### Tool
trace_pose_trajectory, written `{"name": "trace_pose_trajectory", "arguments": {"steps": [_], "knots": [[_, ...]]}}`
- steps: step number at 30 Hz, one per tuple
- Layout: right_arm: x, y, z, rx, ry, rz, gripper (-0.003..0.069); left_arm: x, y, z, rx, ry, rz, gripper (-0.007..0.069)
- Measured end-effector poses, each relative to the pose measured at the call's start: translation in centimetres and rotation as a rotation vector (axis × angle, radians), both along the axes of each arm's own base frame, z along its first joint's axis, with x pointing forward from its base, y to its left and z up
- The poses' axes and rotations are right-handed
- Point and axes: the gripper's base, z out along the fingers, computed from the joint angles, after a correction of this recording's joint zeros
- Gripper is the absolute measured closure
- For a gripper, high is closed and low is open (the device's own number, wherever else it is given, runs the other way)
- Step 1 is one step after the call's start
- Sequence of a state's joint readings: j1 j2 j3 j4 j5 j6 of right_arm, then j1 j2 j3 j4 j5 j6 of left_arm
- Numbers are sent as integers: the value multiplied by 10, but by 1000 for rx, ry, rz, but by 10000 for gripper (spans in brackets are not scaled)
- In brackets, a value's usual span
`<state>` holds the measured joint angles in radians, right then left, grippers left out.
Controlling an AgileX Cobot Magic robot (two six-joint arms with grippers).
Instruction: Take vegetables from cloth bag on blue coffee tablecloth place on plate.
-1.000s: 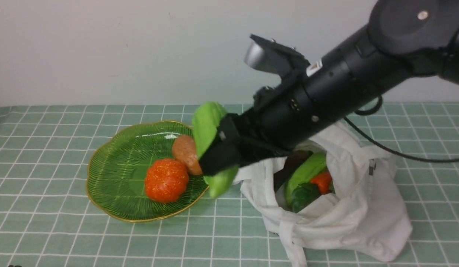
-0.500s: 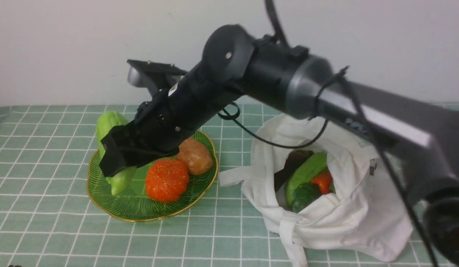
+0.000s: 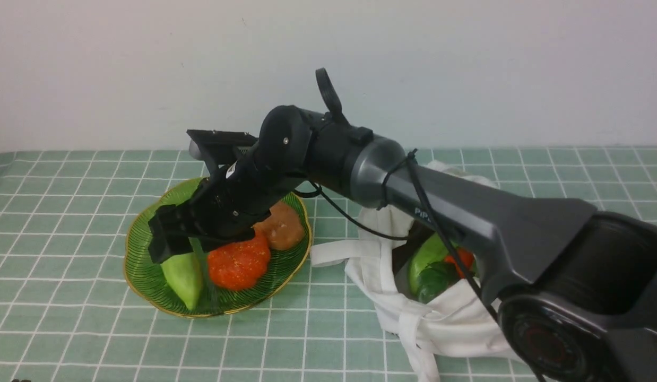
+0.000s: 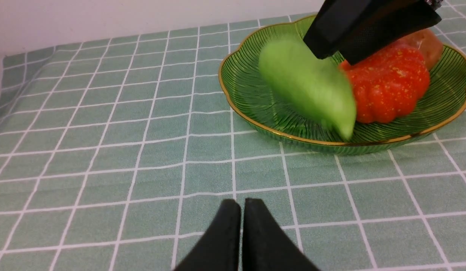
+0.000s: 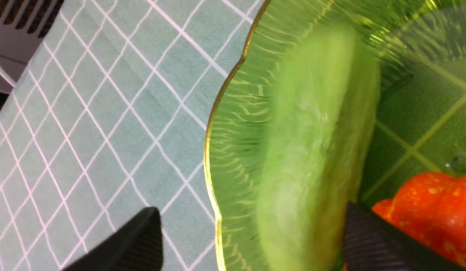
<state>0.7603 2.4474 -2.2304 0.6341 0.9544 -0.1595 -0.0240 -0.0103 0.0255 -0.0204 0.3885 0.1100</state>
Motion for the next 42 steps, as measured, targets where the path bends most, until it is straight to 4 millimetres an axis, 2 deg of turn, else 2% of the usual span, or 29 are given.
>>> {"name": "trace_pose_trajectory", "arguments": {"steps": [1,2,4,6,7,8,11,12,13,14,15,16,18,20,21,22,24,25,27,30,33,35,37,39,42], "knots": [[0,0,0,0,1,1,60,0,0,0,0,0,0,633],[0,-1,4,-11,-9,16,6,0,0,0,0,0,0,633],[1,-3,13,-24,-19,42,-6,0,0,0,0,0,0,633],[1,-5,21,-38,-30,60,6,0,0,0,0,0,0,633],[1,-10,39,-65,-40,72,55,0,0,0,0,0,0,633],[1,-12,41,-78,-39,76,64,0,0,0,0,0,0,633],[4,-27,84,-97,-112,13,248,0,0,0,0,0,0,633],[3,-36,108,-96,-157,-28,355,0,0,0,0,0,0,633],[0,-42,125,-86,-186,-48,420,0,0,0,0,0,0,633],[0,-42,125,-87,-186,-48,436,0,0,0,0,0,0,633],[-4,-48,143,-73,-211,-65,517,0,0,0,0,0,0,633],[-11,-56,165,-51,-243,-80,578,0,0,0,0,0,0,633],[-26,-71,203,-11,-301,-100,644,0,0,0,0,0,0,633],[-39,-86,233,14,-359,-121,662,0,0,0,0,0,0,633],[-43,-89,241,23,-373,-125,663,0,0,0,0,0,0,633],[-57,-107,270,39,-441,-152,670,0,0,0,0,0,0,633],[-77,-129,300,57,-512,-182,671,0,0,0,0,0,0,633],[-91,-147,318,55,-560,-209,671,0,0,0,0,0,0,633],[-110,-167,336,58,-598,-235,671,0,0,0,0,0,0,633],[-157,-220,361,30,-666,-304,672,0,0,0,0,0,0,633],[-200,-268,360,-8,-683,-373,673,0,0,0,0,0,0,633],[-229,-302,347,-45,-679,-440,673,0,0,0,0,0,0,633],[-265,-341,324,-45,-688,-519,673,0,0,0,0,0,0,633],[-283,-360,298,-32,-715,-548,673,0,0,0,0,0,0,633],[-318,-396,255,46,-861,-588,673,0,0,0,0,0,0,633]]}}
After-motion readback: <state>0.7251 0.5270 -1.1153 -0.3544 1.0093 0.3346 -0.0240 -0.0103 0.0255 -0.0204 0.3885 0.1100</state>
